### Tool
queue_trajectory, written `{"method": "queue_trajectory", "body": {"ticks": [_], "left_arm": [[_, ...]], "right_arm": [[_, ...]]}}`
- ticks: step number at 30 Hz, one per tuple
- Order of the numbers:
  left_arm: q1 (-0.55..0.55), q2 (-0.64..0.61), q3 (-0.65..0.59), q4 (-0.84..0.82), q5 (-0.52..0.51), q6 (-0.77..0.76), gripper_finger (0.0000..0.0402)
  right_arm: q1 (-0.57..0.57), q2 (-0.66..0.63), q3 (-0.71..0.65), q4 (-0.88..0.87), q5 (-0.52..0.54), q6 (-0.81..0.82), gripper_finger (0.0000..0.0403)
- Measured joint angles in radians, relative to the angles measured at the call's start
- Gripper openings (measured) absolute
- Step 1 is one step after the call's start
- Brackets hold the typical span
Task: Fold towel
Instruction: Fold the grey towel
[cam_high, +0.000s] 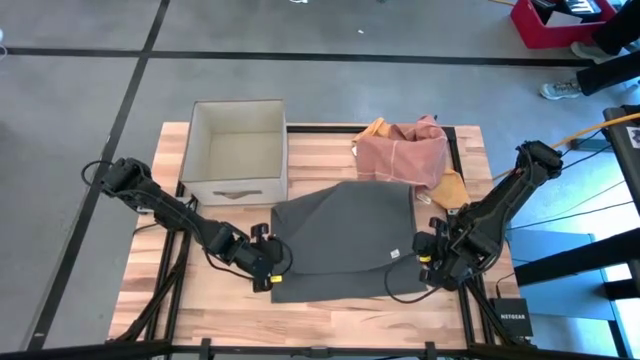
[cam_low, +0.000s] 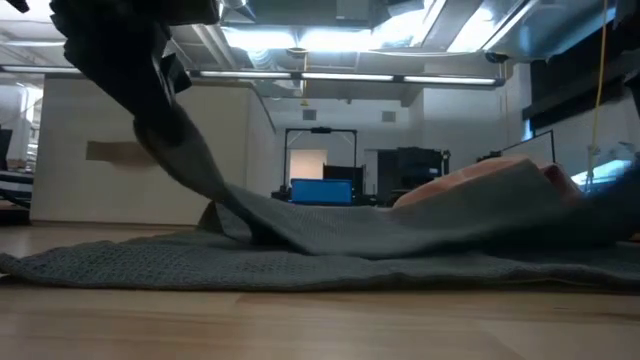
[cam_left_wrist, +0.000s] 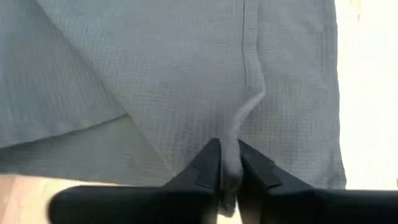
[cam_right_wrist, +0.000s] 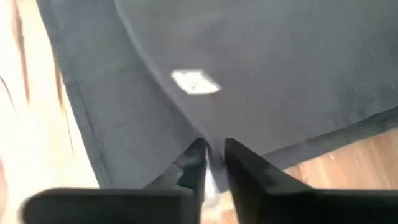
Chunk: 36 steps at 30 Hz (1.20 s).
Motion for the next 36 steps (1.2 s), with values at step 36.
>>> {"method": "queue_trajectory", "body": {"ticks": [36], "left_arm": [[0.003,-0.002,0.001,-0.004,0.007,-0.053,0.0129]], "right_arm": [[-0.008,0.0,0.0,0.145,-0.013,-0.003,0.0182]]}}
